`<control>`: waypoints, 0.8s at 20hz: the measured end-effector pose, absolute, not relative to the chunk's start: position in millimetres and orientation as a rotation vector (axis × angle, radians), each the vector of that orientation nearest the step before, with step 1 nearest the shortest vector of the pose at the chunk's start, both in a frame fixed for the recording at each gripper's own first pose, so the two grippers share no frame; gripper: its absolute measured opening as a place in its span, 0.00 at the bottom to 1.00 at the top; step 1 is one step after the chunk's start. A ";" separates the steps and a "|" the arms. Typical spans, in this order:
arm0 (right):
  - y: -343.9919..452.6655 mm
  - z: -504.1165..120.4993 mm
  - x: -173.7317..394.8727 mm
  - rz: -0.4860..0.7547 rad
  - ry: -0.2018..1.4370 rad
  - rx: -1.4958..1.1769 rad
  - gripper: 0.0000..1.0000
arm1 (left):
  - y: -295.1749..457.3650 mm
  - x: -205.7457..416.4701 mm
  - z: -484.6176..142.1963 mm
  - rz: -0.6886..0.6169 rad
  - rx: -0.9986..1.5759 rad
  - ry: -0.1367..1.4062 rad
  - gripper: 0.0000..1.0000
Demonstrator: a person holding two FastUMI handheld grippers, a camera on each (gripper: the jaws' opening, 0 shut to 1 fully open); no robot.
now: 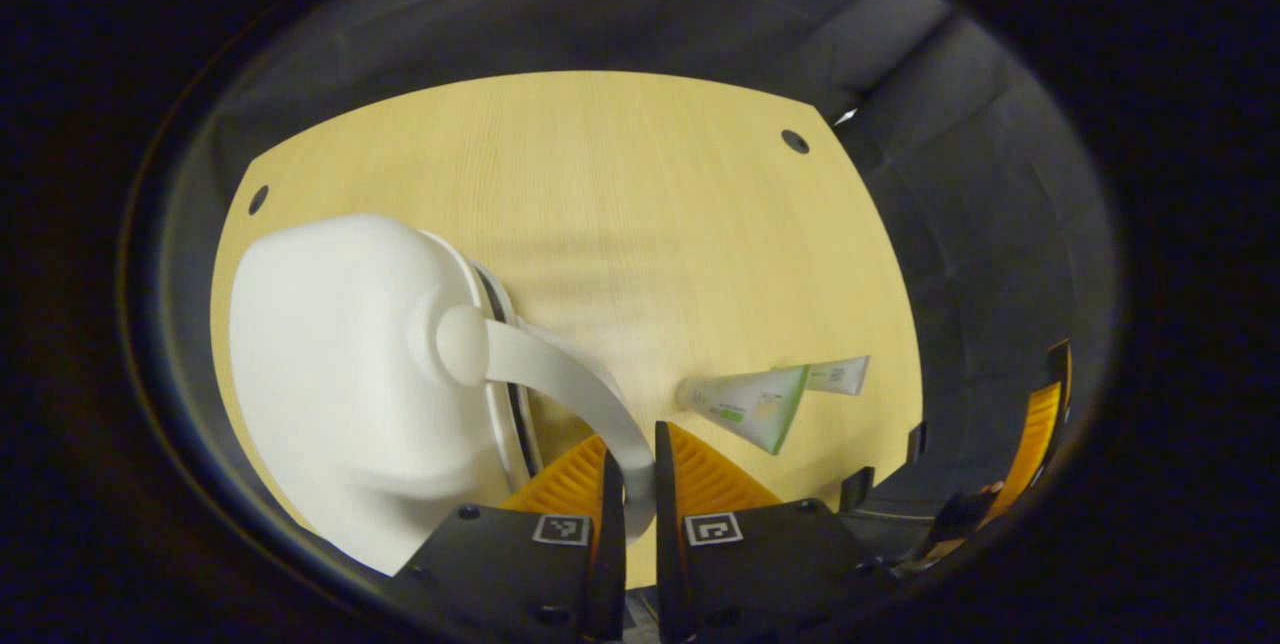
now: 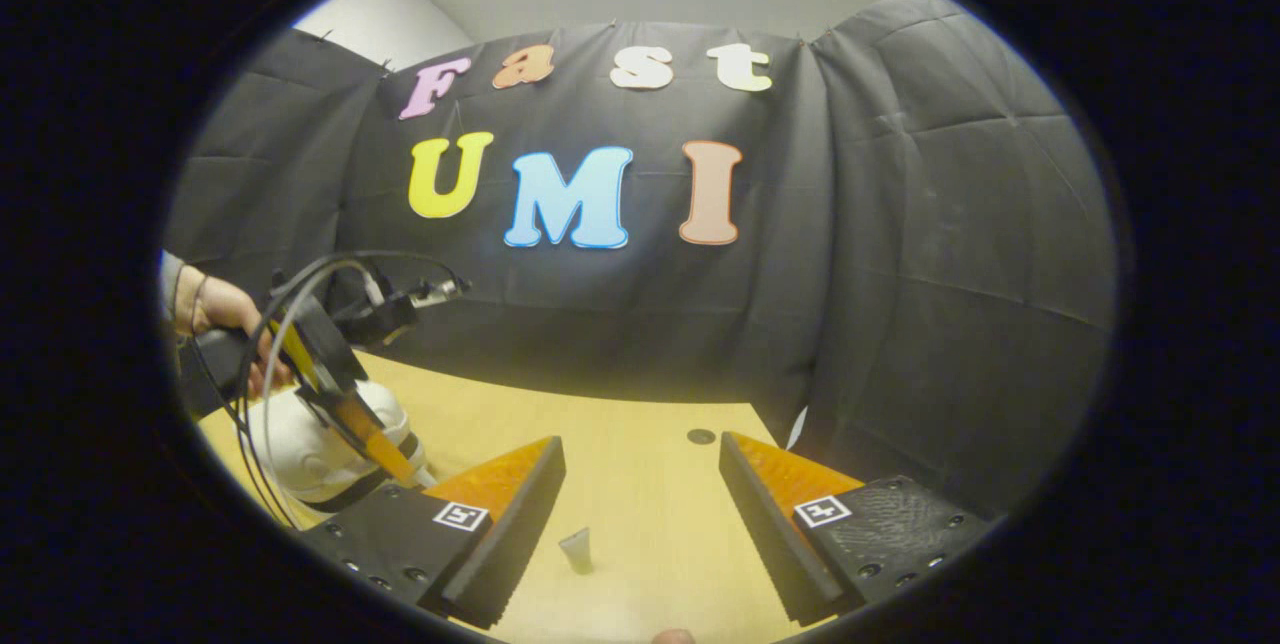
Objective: First open the suitcase, pack the skin care products into it, and then close the suitcase.
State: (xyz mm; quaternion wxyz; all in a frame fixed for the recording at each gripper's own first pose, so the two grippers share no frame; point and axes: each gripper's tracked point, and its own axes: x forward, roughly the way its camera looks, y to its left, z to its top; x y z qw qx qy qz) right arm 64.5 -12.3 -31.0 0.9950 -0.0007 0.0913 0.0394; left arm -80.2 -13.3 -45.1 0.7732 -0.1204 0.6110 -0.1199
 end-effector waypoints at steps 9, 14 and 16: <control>24.3 -13.8 44.0 0.008 0.174 0.005 0.95 | 158.6 -69.7 106.7 -0.225 -0.195 1.123 0.20; 48.7 -5.5 29.6 -0.038 0.163 -0.001 0.95 | 311.9 -72.6 129.4 -0.086 -0.071 1.055 0.20; 60.0 -5.0 25.3 -0.050 0.174 0.012 0.95 | 364.6 -75.3 122.6 -0.031 -0.020 1.049 0.20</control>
